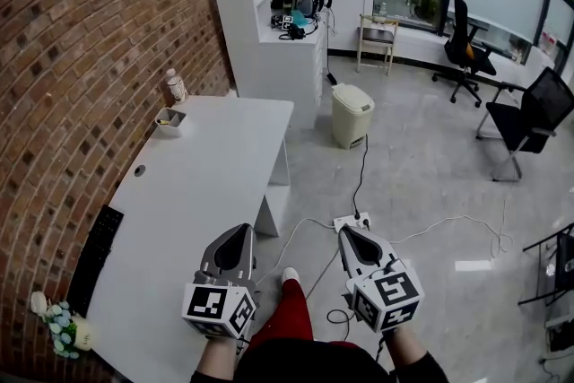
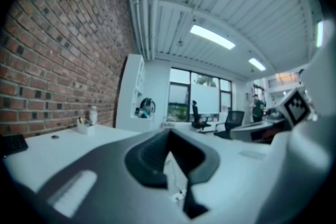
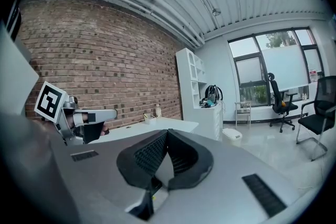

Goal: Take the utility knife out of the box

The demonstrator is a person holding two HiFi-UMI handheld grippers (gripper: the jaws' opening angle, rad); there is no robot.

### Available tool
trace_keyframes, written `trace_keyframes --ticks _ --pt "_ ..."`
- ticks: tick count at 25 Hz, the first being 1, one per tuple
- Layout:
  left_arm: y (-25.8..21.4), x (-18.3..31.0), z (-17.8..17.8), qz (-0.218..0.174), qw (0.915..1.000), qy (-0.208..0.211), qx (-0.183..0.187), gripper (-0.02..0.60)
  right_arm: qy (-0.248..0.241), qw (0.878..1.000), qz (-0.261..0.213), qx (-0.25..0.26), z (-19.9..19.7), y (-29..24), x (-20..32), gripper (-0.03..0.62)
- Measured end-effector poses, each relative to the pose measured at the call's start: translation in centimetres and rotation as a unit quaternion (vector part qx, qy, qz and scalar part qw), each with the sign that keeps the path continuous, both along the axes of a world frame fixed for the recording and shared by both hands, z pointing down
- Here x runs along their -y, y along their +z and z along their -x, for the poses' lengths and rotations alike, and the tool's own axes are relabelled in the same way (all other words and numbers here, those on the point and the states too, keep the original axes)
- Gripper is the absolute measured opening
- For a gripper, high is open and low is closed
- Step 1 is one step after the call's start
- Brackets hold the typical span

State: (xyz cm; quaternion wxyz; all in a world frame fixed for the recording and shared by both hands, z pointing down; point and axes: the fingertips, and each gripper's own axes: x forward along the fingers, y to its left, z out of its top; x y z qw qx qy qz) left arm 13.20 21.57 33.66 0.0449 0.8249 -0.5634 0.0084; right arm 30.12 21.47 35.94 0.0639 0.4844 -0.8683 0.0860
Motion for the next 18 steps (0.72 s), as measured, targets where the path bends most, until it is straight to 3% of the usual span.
trace_keyframes --ticks 10,18 --pt "2.2 7.2 0.8 0.023 0.9997 0.007 -0.002 0.002 -0.009 1.0 0.023 -0.017 1.8 1.9 6.5 0.008" --pt "3.0 13.6 3.7 0.037 0.999 -0.012 -0.022 0.002 -0.042 0.998 0.026 -0.032 5.6 2.1 14.0 0.008"
